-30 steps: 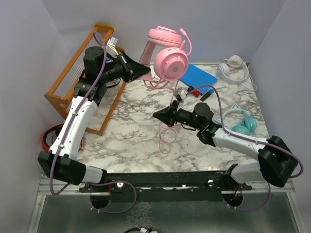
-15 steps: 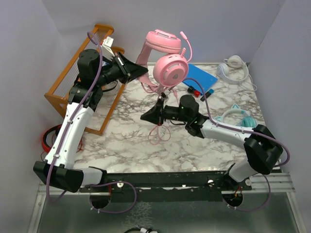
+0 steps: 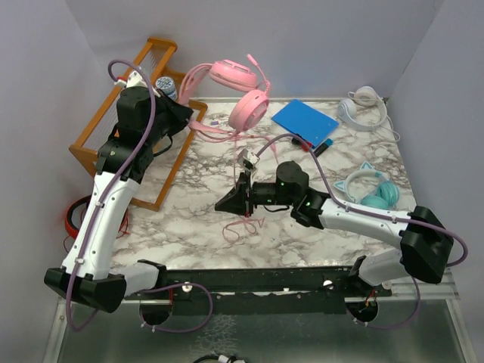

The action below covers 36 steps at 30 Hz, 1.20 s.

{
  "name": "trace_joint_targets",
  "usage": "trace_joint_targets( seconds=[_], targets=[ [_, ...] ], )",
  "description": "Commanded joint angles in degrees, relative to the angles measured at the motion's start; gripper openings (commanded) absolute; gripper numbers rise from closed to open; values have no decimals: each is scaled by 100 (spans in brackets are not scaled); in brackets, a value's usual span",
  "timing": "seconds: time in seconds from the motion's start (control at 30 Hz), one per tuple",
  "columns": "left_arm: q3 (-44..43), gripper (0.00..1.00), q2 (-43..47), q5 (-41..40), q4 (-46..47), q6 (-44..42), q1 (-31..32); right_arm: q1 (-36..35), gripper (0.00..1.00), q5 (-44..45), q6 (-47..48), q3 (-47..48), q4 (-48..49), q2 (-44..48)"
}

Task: Wrap the headphones
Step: Wrap the headphones cable around the headphones.

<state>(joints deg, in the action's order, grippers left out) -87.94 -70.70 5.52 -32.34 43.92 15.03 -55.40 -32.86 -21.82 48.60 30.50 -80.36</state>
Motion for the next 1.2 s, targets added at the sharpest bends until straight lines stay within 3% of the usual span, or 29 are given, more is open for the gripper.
trace_joint_targets(
  seconds=[0.0,0.17,0.43,0.53,0.7,0.93,1.17],
  targets=[
    [184,0,443,-3120,258,-896,-17,-137,1,382,292,576,-1376,174],
    [365,0,646,-4519,133,-1636,-3,-134,1,745,293,954,-2088,233],
    [703,0,623,-5375,144,-2629,75,-138,1,1066,543,1479,-2838,355],
    [874,0,644,-5072,239,-3108,178,-132,1,1427,937,2084,-3567,394],
    [1095,0,762,-4392,291,-3568,528,-129,1,2763,1965,3005,-4722,389],
    [1405,0,848,-4272,43,-4279,1502,-129,1,4152,3284,3447,-5071,174],
    [1595,0,974,-4653,-323,-4366,1742,-129,5,4968,3734,3471,-5154,84]
  ],
)
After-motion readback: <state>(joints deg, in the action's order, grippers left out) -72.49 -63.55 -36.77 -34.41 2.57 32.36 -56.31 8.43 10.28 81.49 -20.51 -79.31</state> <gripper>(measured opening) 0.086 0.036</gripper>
